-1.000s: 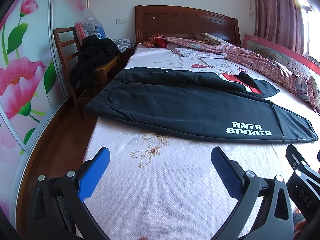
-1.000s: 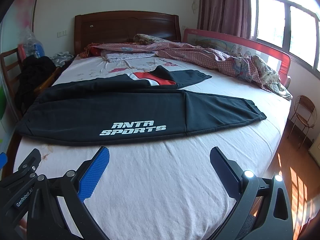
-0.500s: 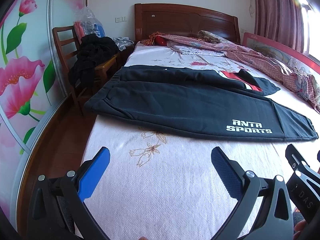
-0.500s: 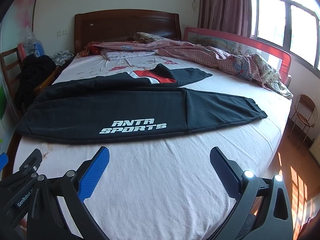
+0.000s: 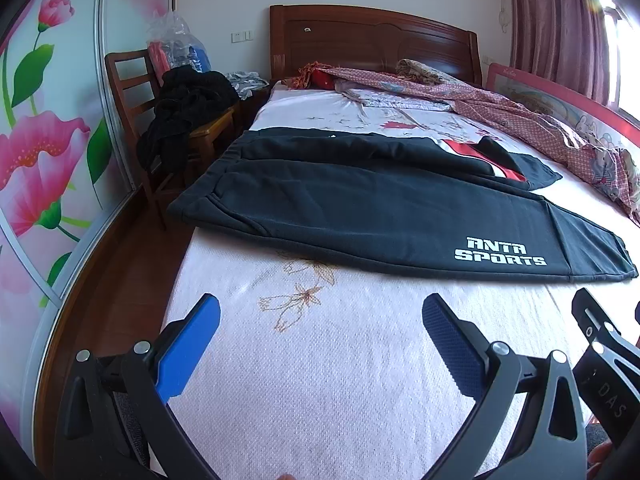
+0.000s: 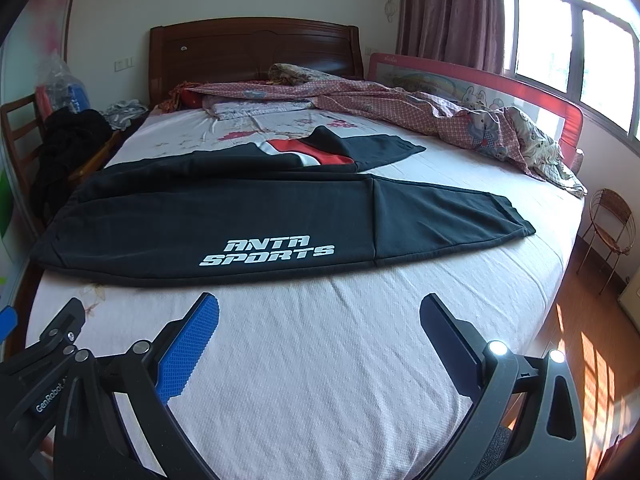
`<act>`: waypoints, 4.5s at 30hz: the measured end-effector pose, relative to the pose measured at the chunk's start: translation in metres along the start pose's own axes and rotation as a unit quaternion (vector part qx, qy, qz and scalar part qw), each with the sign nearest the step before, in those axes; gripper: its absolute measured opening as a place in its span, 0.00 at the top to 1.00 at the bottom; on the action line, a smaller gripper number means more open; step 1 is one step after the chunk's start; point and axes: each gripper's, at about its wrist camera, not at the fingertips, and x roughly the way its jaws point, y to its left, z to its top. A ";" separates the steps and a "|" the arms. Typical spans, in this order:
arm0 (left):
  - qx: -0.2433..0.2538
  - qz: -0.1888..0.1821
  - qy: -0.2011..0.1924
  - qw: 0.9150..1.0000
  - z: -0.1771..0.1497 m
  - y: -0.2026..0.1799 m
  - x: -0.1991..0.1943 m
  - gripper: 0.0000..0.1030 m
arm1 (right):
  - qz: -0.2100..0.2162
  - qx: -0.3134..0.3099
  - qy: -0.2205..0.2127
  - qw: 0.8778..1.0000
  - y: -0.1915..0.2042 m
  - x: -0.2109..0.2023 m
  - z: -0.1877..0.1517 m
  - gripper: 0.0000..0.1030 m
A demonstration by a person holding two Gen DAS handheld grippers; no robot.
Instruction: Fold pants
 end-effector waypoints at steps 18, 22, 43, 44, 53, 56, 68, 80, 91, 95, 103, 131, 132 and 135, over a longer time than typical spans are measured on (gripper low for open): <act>0.001 0.000 -0.002 1.000 -0.002 0.000 0.002 0.02 | 0.001 -0.002 0.005 1.000 0.000 0.002 -0.002 0.03; 0.005 0.004 0.008 1.000 -0.004 0.000 0.006 0.02 | 0.003 -0.001 0.019 1.000 -0.001 0.005 -0.003 0.03; -0.102 -0.093 0.125 0.982 0.015 0.037 0.052 0.02 | 0.059 0.110 0.101 0.987 -0.035 0.052 -0.019 0.03; -0.127 -0.109 0.129 0.977 0.017 0.045 0.056 0.02 | 0.063 0.119 0.105 0.985 -0.037 0.055 -0.020 0.03; -0.496 -0.308 0.233 0.777 -0.006 0.117 0.149 0.02 | 0.070 0.137 0.126 0.980 -0.041 0.071 -0.024 0.03; -0.532 -0.322 0.237 0.747 -0.012 0.116 0.170 0.02 | 0.071 0.140 0.129 0.979 -0.043 0.074 -0.024 0.03; -0.587 -0.278 0.221 0.728 0.023 0.130 0.189 0.02 | 0.073 0.153 0.134 0.976 -0.046 0.082 -0.025 0.03; -0.571 -0.331 0.144 0.737 0.032 0.150 0.191 0.02 | 0.075 0.149 0.133 0.977 -0.043 0.082 -0.027 0.03; -0.539 -0.224 0.218 0.782 0.041 0.149 0.195 0.86 | 0.085 0.161 0.135 0.974 -0.047 0.082 -0.027 0.03; -0.563 -0.249 0.213 0.759 0.028 0.158 0.200 0.90 | 0.107 0.175 0.138 0.969 -0.055 0.082 -0.026 0.03; -0.572 -0.317 0.173 0.736 0.050 0.156 0.174 0.92 | 0.313 0.427 0.167 0.831 -0.133 0.118 -0.026 0.03; -0.552 -0.363 0.110 0.743 0.079 0.160 0.148 0.92 | 0.432 0.423 0.241 0.759 -0.033 0.163 0.034 0.95; -0.550 -0.363 0.102 0.745 0.077 0.161 0.141 0.92 | 0.442 0.413 0.236 0.761 -0.037 0.155 0.039 0.95; -0.535 -0.366 0.081 0.757 0.072 0.161 0.114 0.92 | 0.462 0.379 0.225 0.770 -0.047 0.131 0.048 0.95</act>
